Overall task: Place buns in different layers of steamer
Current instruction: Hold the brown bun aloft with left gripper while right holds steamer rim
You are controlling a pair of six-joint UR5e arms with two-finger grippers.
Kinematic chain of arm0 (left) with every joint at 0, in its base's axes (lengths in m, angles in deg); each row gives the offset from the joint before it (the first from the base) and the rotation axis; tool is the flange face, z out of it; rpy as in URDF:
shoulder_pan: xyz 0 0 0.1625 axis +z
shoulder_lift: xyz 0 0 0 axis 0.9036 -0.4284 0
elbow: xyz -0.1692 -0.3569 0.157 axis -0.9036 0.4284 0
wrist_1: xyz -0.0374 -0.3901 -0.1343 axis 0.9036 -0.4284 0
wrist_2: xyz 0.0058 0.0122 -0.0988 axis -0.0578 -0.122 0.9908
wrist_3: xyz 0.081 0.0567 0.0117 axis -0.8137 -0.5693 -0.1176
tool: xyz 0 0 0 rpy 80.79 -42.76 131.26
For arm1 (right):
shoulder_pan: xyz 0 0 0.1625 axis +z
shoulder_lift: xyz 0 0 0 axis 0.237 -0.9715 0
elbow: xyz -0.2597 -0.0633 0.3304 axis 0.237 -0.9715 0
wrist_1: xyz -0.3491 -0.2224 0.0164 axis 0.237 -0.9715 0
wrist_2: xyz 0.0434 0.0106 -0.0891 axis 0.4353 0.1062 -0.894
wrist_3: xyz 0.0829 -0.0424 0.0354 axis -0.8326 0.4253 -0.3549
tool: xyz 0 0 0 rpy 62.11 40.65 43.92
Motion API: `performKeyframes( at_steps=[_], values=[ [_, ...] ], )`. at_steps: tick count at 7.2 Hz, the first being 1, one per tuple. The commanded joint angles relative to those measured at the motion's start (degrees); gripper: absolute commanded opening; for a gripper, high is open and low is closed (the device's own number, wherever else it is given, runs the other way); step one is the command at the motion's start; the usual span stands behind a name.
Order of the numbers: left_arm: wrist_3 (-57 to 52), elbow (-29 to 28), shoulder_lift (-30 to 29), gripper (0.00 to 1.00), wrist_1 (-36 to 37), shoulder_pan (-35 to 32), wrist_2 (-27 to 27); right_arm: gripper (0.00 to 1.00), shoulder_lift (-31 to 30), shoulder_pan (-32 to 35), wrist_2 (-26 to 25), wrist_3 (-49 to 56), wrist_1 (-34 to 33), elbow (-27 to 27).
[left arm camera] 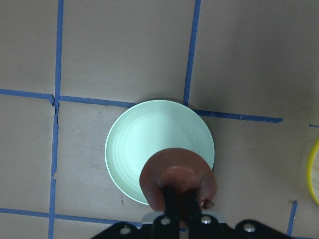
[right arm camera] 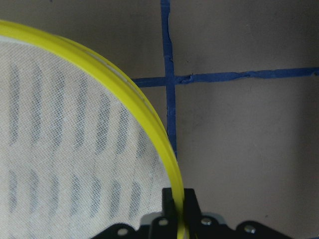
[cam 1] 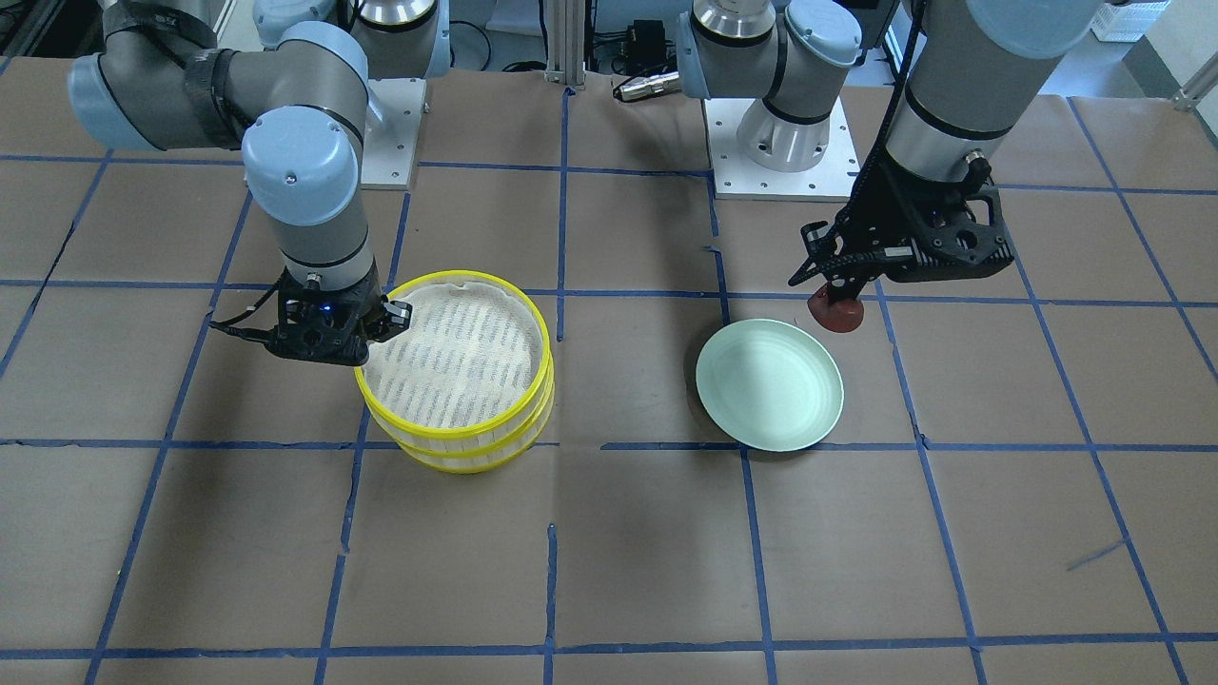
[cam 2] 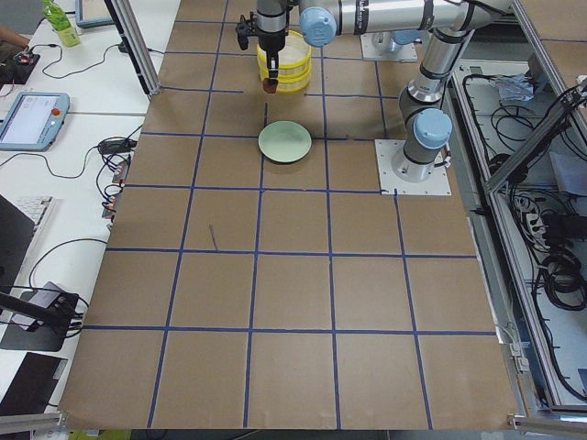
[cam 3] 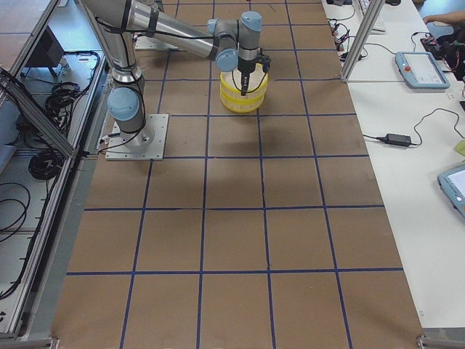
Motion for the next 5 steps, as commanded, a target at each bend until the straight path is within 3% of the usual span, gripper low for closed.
performKeyframes(
  at_steps=[1,5],
  values=[
    [-0.4,0.4,0.1,0.03,-0.1,0.0,0.0,0.05,-0.1,-0.2,0.9,0.1,0.0,-0.4],
    [-0.5,0.4,0.1,0.03,-0.2,0.3,-0.1,0.06,0.0,-0.2,0.9,1.0,0.0,0.5]
  ],
)
